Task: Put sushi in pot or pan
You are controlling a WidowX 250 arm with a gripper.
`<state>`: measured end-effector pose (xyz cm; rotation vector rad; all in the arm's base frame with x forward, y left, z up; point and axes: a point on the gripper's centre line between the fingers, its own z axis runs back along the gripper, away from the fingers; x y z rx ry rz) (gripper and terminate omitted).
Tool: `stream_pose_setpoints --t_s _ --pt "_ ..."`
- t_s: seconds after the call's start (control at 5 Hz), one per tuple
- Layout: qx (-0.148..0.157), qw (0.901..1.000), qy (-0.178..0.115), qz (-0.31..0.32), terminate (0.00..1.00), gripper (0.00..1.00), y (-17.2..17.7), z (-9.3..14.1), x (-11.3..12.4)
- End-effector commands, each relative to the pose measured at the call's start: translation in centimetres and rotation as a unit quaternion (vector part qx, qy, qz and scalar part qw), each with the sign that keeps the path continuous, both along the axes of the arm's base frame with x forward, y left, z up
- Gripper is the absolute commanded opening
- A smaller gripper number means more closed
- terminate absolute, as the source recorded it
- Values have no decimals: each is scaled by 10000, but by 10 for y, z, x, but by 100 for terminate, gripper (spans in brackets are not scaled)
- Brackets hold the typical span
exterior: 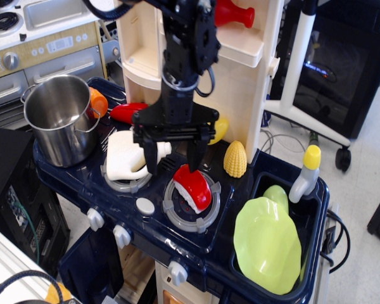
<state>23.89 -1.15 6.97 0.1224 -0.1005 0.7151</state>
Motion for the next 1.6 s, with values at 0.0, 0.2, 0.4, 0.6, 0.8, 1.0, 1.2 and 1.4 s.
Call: stream_pose_setpoints --t_s 0.0,0.2,0.4,0.6,0.8,1.0,1.2,1.4 --pt "-81 9996 -197 175 0 100 -4 -9 12" --pt "-186 9994 -86 268 0 100 -4 -17 15" --pt "-362 9986 -154 340 0 100 -5 -30 14" --pt "-431 9981 -233 374 0 100 -10 -43 11" --pt "-473 9975 -291 439 0 0 -12 -51 9" --pt "-371 9984 -269 328 0 0 -6 -48 7" --pt "68 9999 23 79 0 0 30 -5 -3" --pt "511 9983 -60 -267 0 0 76 25 -10"
